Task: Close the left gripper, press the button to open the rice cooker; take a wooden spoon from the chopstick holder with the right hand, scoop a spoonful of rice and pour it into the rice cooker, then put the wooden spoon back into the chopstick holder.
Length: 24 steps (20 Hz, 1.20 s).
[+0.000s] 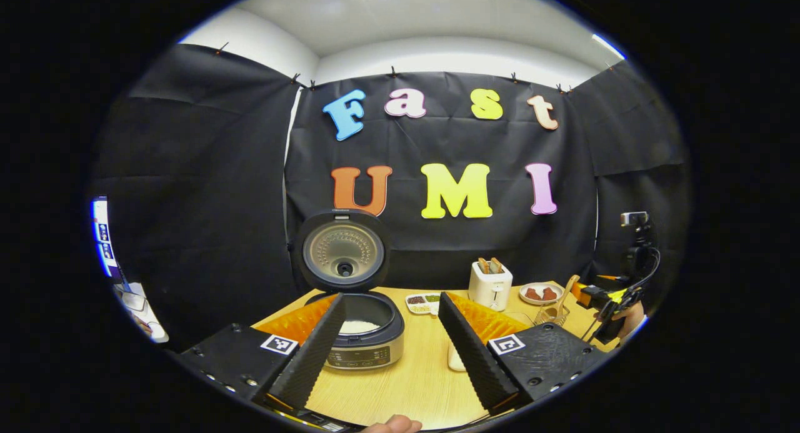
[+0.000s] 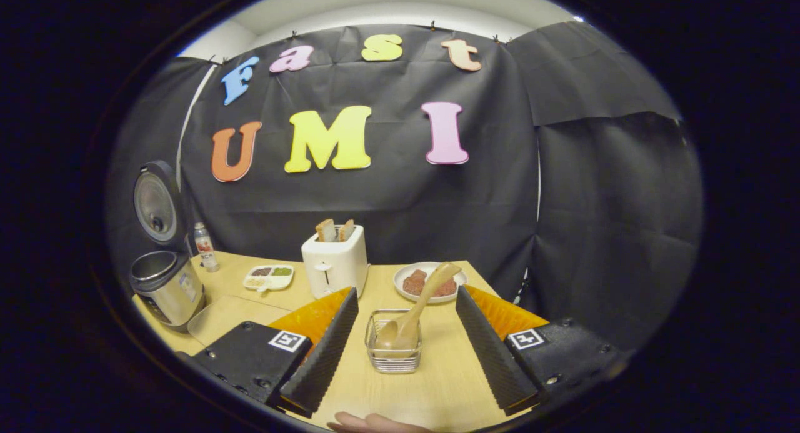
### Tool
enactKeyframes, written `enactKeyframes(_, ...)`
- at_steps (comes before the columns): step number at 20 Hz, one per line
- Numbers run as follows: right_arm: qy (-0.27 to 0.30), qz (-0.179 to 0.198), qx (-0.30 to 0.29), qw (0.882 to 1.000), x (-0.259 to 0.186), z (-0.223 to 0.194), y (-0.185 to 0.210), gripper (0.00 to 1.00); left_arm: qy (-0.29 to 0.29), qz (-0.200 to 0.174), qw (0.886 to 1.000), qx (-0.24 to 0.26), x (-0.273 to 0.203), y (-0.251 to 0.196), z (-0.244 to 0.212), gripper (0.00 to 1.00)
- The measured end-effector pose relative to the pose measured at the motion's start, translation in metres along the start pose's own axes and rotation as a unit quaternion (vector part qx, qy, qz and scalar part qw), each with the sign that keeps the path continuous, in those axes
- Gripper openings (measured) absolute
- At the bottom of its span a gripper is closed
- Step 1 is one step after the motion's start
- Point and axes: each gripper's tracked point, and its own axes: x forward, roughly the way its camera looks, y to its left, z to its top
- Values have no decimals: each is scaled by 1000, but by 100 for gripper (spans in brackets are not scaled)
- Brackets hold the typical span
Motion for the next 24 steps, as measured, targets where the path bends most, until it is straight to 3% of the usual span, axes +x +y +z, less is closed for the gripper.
enactKeyframes(1, 10, 9, 10, 1000, 11, -5, 1, 100, -6, -2, 1000, 3, -6, -3, -1, 95)
enactKeyframes(3, 36, 5, 36, 999, 35, -19, -9, 94, -16, 3, 1000, 1, -15, -4, -2, 95)
enactKeyframes(4, 46, 3, 46, 998, 47, -24, -13, 100, -15, -1, 1000, 0, -19, -6, -5, 95)
enactKeyframes(5, 61, -9, 48, 997, 60, -32, -20, 94, -10, -6, 1000, 0, -24, -8, -10, 95)
enactKeyframes(6, 76, -14, 54, 996, 72, -41, -25, 100, -5, -10, 1000, 1, -28, -10, -14, 95)
enactKeyframes(7, 86, -3, 62, 994, 85, -46, -24, 93, -1, -7, 1000, 0, -30, -8, -16, 95)
enactKeyframes(8, 96, -2, 69, 993, 96, -51, -24, 96, -1, -6, 1000, 2, -34, -7, -16, 95)
enactKeyframes(9, 106, -6, 74, 992, 107, -57, -29, 85, -3, -7, 1000, 3, -36, -7, -15, 95)
enactKeyframes(11, 110, 4, 100, 989, 125, -59, -29, 90, -10, -7, 1000, 6, -38, -6, -10, 95)
enactKeyframes(12, 112, 18, 112, 987, 133, -61, -26, 79, -10, -8, 1000, 6, -39, -5, -10, 95)
enactKeyframes(13, 112, 23, 126, 985, 136, -60, -25, 86, -9, -10, 1000, 5, -40, -6, -11, 95)
enactKeyframes(14, 113, 18, 133, 985, 143, -59, -29, 77, -8, -11, 1000, 2, -41, -5, -10, 95)
enactKeyframes(15, 117, 17, 134, 984, 147, -63, -29, 77, -6, -9, 1000, -1, -40, -2, -9, 95)
enactKeyframes(16, 118, 19, 137, 983, 149, -64, -27, 85, -4, -6, 1000, -1, -41, 1, -10, 95)
enactKeyframes(17, 113, 24, 144, 983, 148, -62, -25, 70, -2, -3, 1000, -1, -39, 2, -12, 95)
enactKeyframes(18, 108, 32, 154, 982, 147, -60, -23, 74, -1, -3, 1000, -1, -39, 4, -14, 95)
enactKeyframes(19, 107, 28, 161, 981, 149, -64, -25, 43, 0, -3, 1000, -2, -41, 4, -14, 95)
enactKeyframes(20, 106, 34, 171, 979, 150, -63, -22, 29, 2, -3, 1000, -3, -41, 4, -14, 95)
enactKeyframes(24, 109, 36, 169, 979, 139, -60, -14, 17, 9, -6, 1000, -6, -45, 11, -20, 95)
